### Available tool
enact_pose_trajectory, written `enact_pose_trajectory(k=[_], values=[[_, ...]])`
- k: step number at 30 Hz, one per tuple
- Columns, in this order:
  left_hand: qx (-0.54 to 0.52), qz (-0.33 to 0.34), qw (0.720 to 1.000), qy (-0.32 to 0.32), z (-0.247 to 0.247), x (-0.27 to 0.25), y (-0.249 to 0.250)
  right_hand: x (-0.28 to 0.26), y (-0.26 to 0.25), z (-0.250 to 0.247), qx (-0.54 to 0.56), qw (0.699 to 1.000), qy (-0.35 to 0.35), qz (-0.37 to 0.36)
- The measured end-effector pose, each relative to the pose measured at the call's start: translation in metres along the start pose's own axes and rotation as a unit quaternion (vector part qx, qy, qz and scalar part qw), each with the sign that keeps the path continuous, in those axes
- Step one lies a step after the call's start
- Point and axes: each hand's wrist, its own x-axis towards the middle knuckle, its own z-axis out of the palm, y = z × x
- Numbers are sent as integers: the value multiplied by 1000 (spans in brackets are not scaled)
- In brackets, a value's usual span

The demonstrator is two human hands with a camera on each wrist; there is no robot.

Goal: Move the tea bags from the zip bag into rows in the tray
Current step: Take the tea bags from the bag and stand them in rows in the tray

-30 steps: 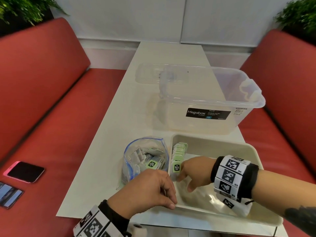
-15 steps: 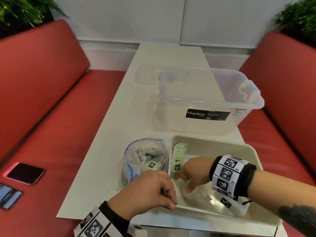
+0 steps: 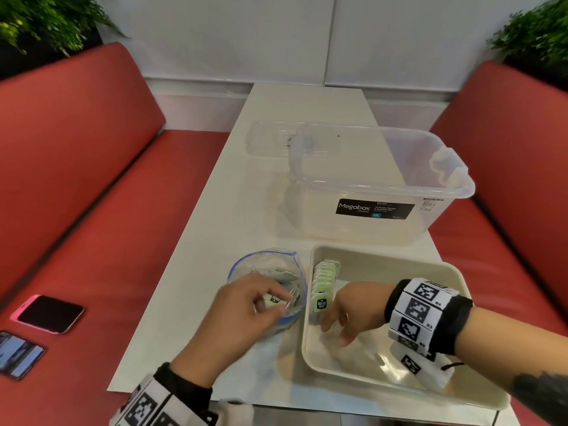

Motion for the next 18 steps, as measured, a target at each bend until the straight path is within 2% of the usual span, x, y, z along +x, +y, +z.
enact_pose_trajectory(k=[2,3,4,6,9,14,16,18], values=[[113,-4,988,110,-8,5,-9,-6,-1,-5,13,1000,7,12],[159,-32,978,132,-10,8,-14,-10,-2,-9,18,999,18,19],[184,-71,972,124,-12,10,-21,-14,-3,-14,24,999,34,28],[184,-144,971,57,-14,12,-34,-24,-9,-27,32,996,80,38],[122,-157,980,9,-18,12,-41,-39,-29,-49,19,983,178,33],[123,-131,983,39,-19,2,-41,-32,-91,-62,89,944,317,-2],[114,-125,984,59,-19,-2,-40,-9,-114,-52,107,936,333,24],[104,-122,984,77,-20,-5,-41,16,-131,-39,116,942,310,60]])
